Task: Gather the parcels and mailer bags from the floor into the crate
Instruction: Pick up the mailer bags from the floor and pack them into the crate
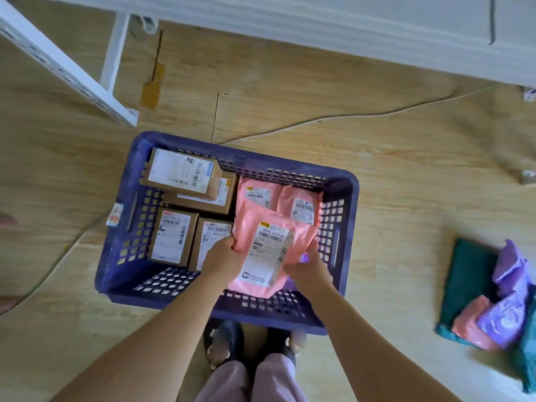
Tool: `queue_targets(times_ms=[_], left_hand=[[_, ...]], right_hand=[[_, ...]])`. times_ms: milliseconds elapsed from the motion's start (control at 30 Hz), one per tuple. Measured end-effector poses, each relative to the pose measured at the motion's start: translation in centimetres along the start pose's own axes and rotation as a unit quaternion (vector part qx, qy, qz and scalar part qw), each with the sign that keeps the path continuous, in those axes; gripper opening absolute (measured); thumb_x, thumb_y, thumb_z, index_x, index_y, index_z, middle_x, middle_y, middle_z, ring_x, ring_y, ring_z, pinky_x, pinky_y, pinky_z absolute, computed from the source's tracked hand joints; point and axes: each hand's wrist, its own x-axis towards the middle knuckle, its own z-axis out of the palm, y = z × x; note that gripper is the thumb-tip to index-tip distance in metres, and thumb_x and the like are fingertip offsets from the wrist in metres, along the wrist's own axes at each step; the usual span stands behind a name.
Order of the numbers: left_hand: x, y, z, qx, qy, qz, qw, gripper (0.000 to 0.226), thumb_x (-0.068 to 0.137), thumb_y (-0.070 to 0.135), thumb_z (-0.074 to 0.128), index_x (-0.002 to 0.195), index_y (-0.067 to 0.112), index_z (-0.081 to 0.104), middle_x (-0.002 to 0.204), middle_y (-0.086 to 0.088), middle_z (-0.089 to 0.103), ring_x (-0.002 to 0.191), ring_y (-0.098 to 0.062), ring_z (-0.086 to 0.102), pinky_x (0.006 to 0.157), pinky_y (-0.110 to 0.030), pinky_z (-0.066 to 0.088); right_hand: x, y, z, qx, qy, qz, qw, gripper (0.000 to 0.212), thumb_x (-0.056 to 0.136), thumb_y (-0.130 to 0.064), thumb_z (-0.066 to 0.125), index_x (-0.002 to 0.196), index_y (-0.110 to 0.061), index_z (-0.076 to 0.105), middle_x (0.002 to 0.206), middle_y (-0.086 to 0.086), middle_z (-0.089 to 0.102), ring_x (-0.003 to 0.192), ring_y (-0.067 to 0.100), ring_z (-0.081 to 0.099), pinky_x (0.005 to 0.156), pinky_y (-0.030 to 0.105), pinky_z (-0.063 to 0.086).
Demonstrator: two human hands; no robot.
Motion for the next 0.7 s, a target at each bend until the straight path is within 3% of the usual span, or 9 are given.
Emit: queue_targets(times_ms=[67,133,233,367,467,533,600,667,700], left_hand=[[1.8,-0.4,1.3,0.003,0.005,-0.008,1.000,0.022,0.098,0.016,0.042,0.109,0.004,0.057,0.099,-0.010,0.060,0.081,-0.022,0.052,0.070,-0.030,0.042],[3.6,-1.1,2.7,0.022,0.008,-0.013,1.000,0.022,0.099,0.018,0.041,0.109,0.005,0.056,0.092,-0.005,0.055,0.083,-0.022,0.054,0.073,-0.032,0.046],[6.3,-2.6,4.6,0.066,0.017,-0.005,0.998,0.022,0.099,0.016,0.040,0.110,0.004,0.055,0.086,-0.001,0.052,0.075,-0.018,0.054,0.066,-0.028,0.046],[9.0,-4.7,6.2,0.096,0.021,-0.018,0.995,0.015,0.098,0.016,0.043,0.106,0.006,0.051,0.072,0.006,0.046,0.056,-0.007,0.049,0.044,-0.017,0.035],[10.0,-6.0,6.9,0.150,0.026,-0.009,0.988,0.025,0.093,0.017,0.053,0.115,0.007,0.046,0.077,0.003,0.054,0.066,-0.015,0.061,0.056,-0.028,0.053],[10.1,-6.6,7.3,0.212,0.054,0.031,0.975,0.059,0.086,0.019,0.065,0.135,0.010,0.033,0.100,-0.005,0.058,0.084,-0.019,0.065,0.066,-0.029,0.056],[9.7,-7.1,7.6,0.292,0.100,0.104,0.945,0.100,0.073,0.020,0.077,0.149,0.018,0.013,0.119,-0.008,0.051,0.101,-0.019,0.058,0.069,-0.024,0.052],[9.7,-7.3,7.6,0.348,0.137,0.169,0.912,0.123,0.052,0.019,0.088,0.150,0.016,0.015,0.121,-0.008,0.050,0.103,-0.021,0.055,0.073,-0.030,0.053],[9.8,-7.5,7.6,0.354,0.151,0.191,0.903,0.129,0.042,0.019,0.091,0.149,0.015,0.020,0.121,-0.008,0.049,0.104,-0.022,0.054,0.075,-0.034,0.053]], right_hand=[[1.9,0.4,0.9,-0.042,-0.002,-0.007,0.999,0.055,0.086,-0.005,0.053,0.135,-0.018,0.033,0.111,0.006,0.064,0.068,0.014,0.060,0.051,0.024,0.048],[4.1,0.8,1.7,-0.079,0.012,-0.018,0.997,0.062,0.088,-0.003,0.049,0.142,-0.019,0.025,0.113,0.008,0.065,0.069,0.017,0.061,0.044,0.021,0.041],[7.4,1.6,2.8,-0.136,0.027,-0.040,0.990,0.078,0.088,-0.001,0.044,0.149,-0.026,0.004,0.104,0.012,0.066,0.067,0.021,0.060,0.041,0.021,0.036],[10.6,2.2,3.7,-0.213,0.021,-0.066,0.975,0.090,0.087,0.004,0.042,0.149,-0.034,-0.011,0.094,0.012,0.061,0.052,0.011,0.046,0.038,0.020,0.032],[11.7,2.9,4.6,-0.288,-0.011,-0.074,0.955,0.086,0.088,0.007,0.039,0.148,-0.040,-0.002,0.078,0.003,0.053,0.057,0.011,0.050,0.044,0.021,0.042],[11.9,3.6,5.2,-0.385,-0.001,-0.095,0.918,0.086,0.087,0.009,0.041,0.150,-0.036,0.004,0.104,0.010,0.058,0.079,0.017,0.059,0.051,0.024,0.045],[11.9,4.3,5.4,-0.439,0.053,-0.175,0.880,0.086,0.081,0.012,0.045,0.150,-0.029,0.013,0.135,0.012,0.044,0.116,0.023,0.049,0.079,0.029,0.050],[11.8,4.6,5.3,-0.452,0.065,-0.252,0.853,0.089,0.078,0.012,0.048,0.150,-0.027,0.013,0.150,0.011,0.023,0.137,0.026,0.027,0.111,0.039,0.034],[11.8,4.6,5.2,-0.466,0.053,-0.275,0.839,0.091,0.079,0.011,0.049,0.150,-0.029,0.010,0.155,0.009,0.011,0.143,0.026,0.015,0.118,0.040,0.019]])
